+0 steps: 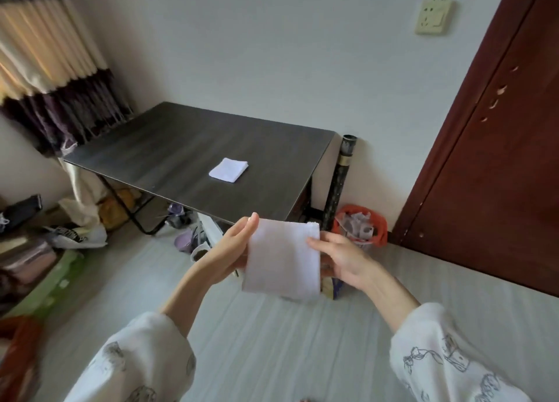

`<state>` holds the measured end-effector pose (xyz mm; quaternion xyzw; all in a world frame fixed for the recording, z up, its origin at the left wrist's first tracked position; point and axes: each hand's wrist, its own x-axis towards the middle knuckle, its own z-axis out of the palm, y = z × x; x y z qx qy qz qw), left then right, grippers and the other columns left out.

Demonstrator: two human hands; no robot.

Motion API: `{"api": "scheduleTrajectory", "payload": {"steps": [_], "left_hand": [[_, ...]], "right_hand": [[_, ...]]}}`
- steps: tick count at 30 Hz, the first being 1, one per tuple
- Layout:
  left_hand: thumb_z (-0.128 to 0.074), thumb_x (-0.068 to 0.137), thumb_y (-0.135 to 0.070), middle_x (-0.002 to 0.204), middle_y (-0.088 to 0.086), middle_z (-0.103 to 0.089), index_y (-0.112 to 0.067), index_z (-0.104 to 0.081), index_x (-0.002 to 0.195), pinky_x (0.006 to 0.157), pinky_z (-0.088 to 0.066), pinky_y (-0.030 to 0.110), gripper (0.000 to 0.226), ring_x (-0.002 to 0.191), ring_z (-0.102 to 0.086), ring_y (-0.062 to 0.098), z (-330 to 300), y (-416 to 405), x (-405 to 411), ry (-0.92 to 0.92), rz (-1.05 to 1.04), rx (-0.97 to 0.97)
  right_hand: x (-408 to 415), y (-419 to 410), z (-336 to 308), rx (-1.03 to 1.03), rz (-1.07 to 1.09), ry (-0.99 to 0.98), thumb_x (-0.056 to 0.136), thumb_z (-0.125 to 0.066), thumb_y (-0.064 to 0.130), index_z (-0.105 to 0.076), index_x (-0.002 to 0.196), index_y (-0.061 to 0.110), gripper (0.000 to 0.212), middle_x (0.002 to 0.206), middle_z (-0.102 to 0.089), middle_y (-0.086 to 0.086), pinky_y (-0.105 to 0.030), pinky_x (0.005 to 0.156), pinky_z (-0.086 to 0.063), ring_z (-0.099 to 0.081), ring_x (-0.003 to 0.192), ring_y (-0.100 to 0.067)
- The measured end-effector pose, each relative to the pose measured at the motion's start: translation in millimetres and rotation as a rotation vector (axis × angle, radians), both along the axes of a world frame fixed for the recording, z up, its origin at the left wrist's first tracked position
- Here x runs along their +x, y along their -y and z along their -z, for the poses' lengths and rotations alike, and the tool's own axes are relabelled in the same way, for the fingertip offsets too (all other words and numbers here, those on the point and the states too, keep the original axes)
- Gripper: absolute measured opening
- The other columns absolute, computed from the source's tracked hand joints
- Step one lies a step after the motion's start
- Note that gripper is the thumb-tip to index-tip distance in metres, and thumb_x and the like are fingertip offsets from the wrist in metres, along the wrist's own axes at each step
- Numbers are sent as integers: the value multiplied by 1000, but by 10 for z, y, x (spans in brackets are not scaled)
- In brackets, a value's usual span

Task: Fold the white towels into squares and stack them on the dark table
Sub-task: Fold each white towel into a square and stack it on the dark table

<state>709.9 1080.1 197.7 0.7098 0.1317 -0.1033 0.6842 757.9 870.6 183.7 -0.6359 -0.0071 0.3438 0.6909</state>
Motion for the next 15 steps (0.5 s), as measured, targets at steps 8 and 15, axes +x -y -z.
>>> {"api": "scheduleTrajectory", "payload": {"steps": [8,15], "left_hand": [[-46,96,-14,88,3,-66,-3,-59,114,65,-53,27,25,77,-64,14,168,-881,1094,-58,122,-161],[-58,91,-20,92,13,-67,-4,-61,99,63,-57,30,18,79,-68,20,728,-1550,2546,-82,-33,131]], "right_hand": [[1355,-714,33,-92,-23,28,96,-49,21,-59,112,11,21,105,-66,-7,-40,78,-53,-63,95,-23],[2463,-1507,478,-229,114,-24,97,-45,22,-59,107,14,19,104,-67,-8,-32,70,-55,-63,88,-20]]}}
